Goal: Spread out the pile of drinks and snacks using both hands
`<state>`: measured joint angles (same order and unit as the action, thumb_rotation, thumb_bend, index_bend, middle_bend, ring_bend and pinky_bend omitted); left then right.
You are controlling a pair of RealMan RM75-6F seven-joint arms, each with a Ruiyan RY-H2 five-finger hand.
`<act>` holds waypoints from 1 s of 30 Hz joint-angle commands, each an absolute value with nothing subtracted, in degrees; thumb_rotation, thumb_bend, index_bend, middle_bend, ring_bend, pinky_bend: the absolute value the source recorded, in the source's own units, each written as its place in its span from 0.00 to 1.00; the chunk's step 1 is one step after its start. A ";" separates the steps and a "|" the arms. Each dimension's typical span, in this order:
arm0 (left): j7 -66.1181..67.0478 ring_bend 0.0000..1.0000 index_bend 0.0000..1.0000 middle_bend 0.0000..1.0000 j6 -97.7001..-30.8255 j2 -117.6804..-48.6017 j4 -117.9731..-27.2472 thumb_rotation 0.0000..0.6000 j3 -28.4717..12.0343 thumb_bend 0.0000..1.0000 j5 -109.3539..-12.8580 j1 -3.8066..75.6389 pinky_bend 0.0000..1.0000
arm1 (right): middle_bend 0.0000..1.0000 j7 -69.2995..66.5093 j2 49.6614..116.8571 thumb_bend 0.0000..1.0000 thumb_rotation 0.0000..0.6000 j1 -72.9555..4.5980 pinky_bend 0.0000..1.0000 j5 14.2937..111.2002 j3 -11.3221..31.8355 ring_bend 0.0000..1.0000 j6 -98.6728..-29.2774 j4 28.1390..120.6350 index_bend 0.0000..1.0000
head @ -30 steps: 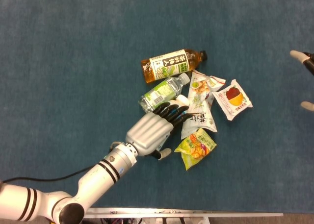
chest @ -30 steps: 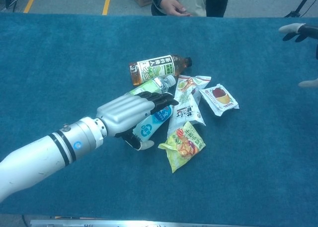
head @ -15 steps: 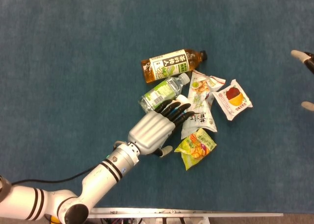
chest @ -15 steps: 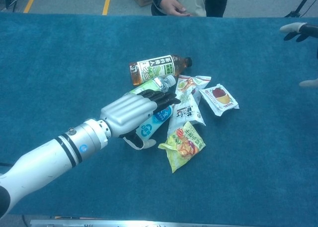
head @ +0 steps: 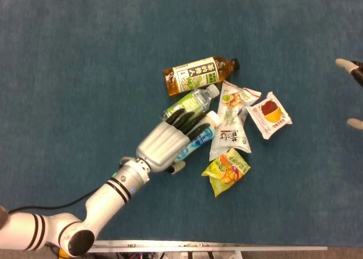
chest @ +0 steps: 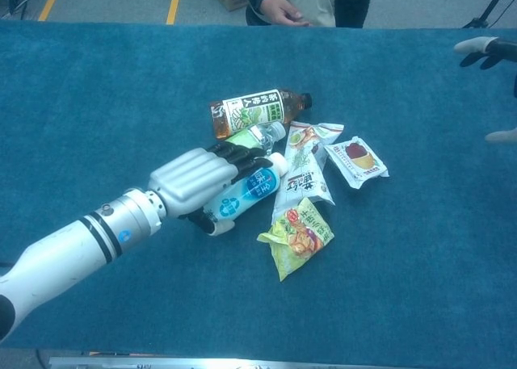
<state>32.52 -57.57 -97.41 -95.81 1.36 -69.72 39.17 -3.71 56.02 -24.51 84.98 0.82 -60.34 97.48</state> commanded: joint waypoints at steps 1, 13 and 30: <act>32.27 0.00 0.00 0.00 -57.89 -96.86 -95.33 1.00 0.87 0.26 -69.38 38.93 0.00 | 0.21 -3.51 56.02 0.00 1.00 -24.51 0.47 84.98 0.84 0.21 -60.28 97.61 0.05; 29.51 0.00 0.00 0.00 -57.81 -96.01 -92.01 1.00 -2.32 0.26 -66.62 38.68 0.00 | 0.21 -2.84 55.96 0.00 1.00 -24.46 0.47 84.38 1.26 0.21 -60.23 98.36 0.05; 29.04 0.00 0.00 0.00 -57.68 -92.58 -93.03 1.00 -3.33 0.26 -64.65 38.41 0.00 | 0.21 -2.46 55.80 0.00 1.00 -24.11 0.47 84.25 1.45 0.21 -60.53 98.93 0.05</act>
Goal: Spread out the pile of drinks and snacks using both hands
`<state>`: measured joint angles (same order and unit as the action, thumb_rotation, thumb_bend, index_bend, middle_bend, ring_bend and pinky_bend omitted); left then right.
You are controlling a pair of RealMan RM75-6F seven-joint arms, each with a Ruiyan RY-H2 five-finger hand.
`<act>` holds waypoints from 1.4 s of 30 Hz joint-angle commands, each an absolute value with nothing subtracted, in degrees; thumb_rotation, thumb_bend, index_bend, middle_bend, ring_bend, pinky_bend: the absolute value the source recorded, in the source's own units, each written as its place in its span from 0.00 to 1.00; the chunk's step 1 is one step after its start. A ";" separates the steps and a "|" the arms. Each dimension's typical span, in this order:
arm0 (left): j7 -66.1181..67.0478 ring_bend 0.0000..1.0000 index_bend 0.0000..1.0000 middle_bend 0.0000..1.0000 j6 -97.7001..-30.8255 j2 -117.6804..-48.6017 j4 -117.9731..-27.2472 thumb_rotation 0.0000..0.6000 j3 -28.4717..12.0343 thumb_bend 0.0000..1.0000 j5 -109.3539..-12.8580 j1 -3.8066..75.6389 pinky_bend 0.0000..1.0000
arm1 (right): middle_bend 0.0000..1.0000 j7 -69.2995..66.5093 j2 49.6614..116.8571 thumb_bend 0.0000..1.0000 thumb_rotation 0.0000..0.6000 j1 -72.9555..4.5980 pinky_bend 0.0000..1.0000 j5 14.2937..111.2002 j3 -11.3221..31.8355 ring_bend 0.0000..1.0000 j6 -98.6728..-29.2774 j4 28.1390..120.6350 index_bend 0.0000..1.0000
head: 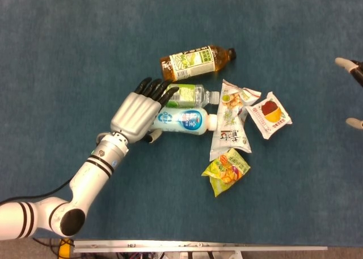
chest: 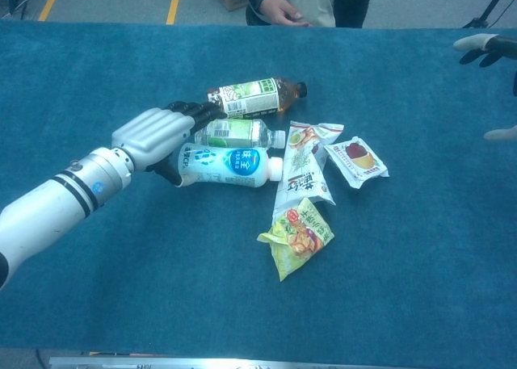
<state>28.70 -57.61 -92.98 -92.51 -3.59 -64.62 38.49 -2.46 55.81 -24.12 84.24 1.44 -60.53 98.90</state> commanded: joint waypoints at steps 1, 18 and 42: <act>29.22 0.00 0.00 0.00 -57.72 -92.25 -93.46 1.00 -3.23 0.26 -64.65 38.38 0.00 | 0.21 -2.48 55.79 0.00 1.00 -24.09 0.47 84.32 1.46 0.21 -60.60 99.01 0.05; 31.85 0.00 0.00 0.00 -59.05 -88.61 -100.72 1.00 -1.57 0.26 -67.25 38.14 0.00 | 0.21 -3.01 55.64 0.00 1.00 -23.76 0.47 85.28 1.24 0.21 -61.03 99.20 0.05; 33.43 0.00 0.19 0.00 -59.18 -90.48 -98.94 1.00 -0.38 0.26 -63.97 37.22 0.00 | 0.21 -4.08 55.83 0.00 1.00 -23.40 0.47 85.48 1.11 0.21 -61.11 98.41 0.05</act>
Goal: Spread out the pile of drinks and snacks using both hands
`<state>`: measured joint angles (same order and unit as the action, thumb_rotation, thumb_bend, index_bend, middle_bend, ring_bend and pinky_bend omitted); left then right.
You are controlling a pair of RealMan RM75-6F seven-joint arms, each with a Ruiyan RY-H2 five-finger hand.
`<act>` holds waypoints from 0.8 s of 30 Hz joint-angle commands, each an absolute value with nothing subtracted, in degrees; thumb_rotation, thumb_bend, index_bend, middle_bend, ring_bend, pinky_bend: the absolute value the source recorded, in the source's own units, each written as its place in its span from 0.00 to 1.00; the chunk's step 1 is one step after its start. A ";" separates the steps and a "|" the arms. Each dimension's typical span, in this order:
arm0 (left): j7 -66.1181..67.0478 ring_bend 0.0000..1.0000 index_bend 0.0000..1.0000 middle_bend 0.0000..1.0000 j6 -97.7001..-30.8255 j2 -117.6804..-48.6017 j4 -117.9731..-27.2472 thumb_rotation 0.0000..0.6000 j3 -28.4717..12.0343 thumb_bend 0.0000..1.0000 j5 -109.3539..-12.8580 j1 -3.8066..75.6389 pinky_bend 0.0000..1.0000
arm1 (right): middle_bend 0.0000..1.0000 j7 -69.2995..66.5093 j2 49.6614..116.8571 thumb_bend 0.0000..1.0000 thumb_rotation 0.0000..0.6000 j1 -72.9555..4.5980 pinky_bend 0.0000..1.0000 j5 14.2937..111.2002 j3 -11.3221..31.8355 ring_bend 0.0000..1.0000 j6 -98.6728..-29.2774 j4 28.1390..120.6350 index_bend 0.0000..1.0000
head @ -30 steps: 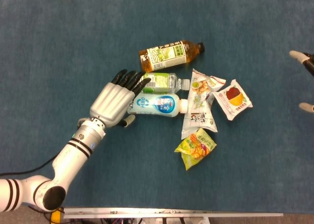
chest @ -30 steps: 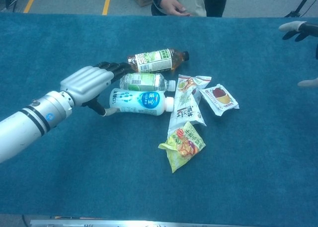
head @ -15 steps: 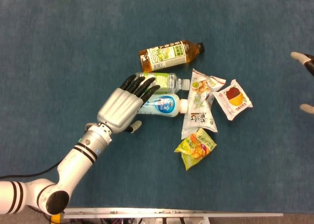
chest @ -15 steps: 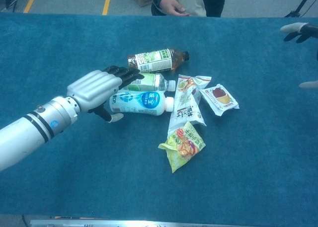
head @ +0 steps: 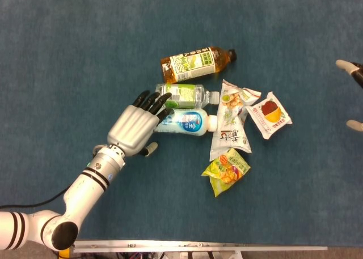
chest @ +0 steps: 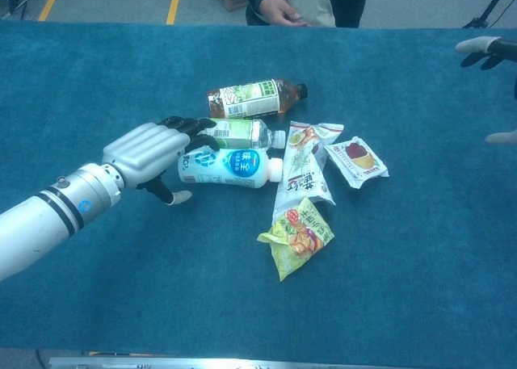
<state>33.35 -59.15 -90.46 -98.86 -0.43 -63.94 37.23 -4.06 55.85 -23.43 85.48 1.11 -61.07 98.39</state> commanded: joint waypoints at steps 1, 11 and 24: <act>33.42 0.00 0.19 0.00 -59.21 -90.63 -98.85 1.00 -0.43 0.26 -63.96 37.23 0.00 | 0.21 -4.08 55.81 0.00 1.00 -23.37 0.47 85.48 1.10 0.21 -61.13 98.43 0.05; 34.94 0.00 0.19 0.00 -58.31 -89.38 -100.35 1.00 0.27 0.26 -61.40 37.37 0.00 | 0.21 -4.42 55.65 0.00 1.00 -22.99 0.47 85.23 1.04 0.21 -61.37 98.20 0.05; 39.64 0.00 0.18 0.00 -62.56 -84.35 -110.92 1.00 3.43 0.26 -64.93 36.09 0.00 | 0.21 -4.92 55.74 0.00 1.00 -22.75 0.47 85.63 1.01 0.21 -61.76 97.89 0.05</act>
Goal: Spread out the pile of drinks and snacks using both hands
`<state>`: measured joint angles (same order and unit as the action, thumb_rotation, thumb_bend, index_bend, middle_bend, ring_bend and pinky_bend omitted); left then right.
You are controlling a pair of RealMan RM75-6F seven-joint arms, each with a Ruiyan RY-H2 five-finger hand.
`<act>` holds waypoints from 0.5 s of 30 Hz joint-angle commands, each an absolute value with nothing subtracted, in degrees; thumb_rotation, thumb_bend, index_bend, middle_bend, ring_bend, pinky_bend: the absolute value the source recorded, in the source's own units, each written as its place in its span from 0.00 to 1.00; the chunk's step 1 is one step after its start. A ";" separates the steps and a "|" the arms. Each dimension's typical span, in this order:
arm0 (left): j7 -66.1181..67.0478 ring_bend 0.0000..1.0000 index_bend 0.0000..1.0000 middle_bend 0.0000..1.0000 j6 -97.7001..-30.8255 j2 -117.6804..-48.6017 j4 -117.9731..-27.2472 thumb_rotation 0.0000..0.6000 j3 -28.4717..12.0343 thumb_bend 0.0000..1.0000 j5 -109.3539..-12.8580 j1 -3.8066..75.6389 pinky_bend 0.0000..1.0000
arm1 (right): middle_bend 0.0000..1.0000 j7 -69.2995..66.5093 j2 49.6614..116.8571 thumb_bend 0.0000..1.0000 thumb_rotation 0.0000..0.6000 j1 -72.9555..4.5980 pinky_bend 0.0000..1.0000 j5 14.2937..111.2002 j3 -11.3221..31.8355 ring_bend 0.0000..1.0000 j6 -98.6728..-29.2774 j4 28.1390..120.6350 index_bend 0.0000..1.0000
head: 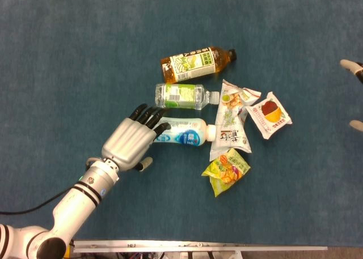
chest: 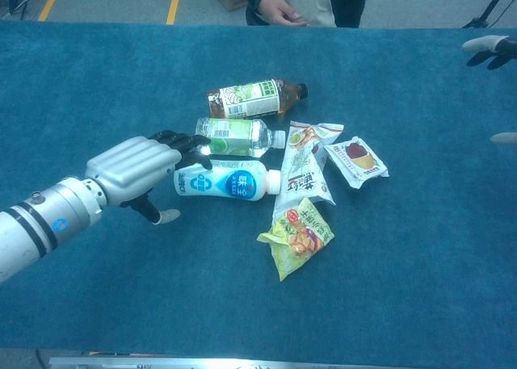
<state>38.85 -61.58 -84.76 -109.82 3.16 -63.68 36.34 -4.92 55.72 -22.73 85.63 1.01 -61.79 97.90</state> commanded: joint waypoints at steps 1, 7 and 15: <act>39.85 0.00 0.16 0.00 -62.57 -84.60 -110.94 1.00 3.32 0.26 -65.12 36.19 0.00 | 0.21 -4.92 55.76 0.00 1.00 -22.77 0.47 85.62 1.02 0.21 -61.70 97.88 0.05; 40.40 0.00 0.07 0.00 -60.79 -86.82 -108.22 1.00 2.24 0.26 -61.89 37.19 0.00 | 0.21 -5.12 55.56 0.00 1.00 -22.63 0.47 85.51 0.97 0.21 -61.71 97.92 0.05; 41.19 0.00 0.03 0.00 -60.38 -88.53 -105.40 1.00 0.18 0.26 -58.29 38.47 0.00 | 0.21 -5.63 55.48 0.00 1.00 -22.51 0.47 85.36 0.99 0.21 -61.67 97.69 0.05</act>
<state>41.00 -60.53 -88.43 -105.61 0.37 -58.59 38.24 -5.62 55.48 -22.51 85.36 0.99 -61.67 97.70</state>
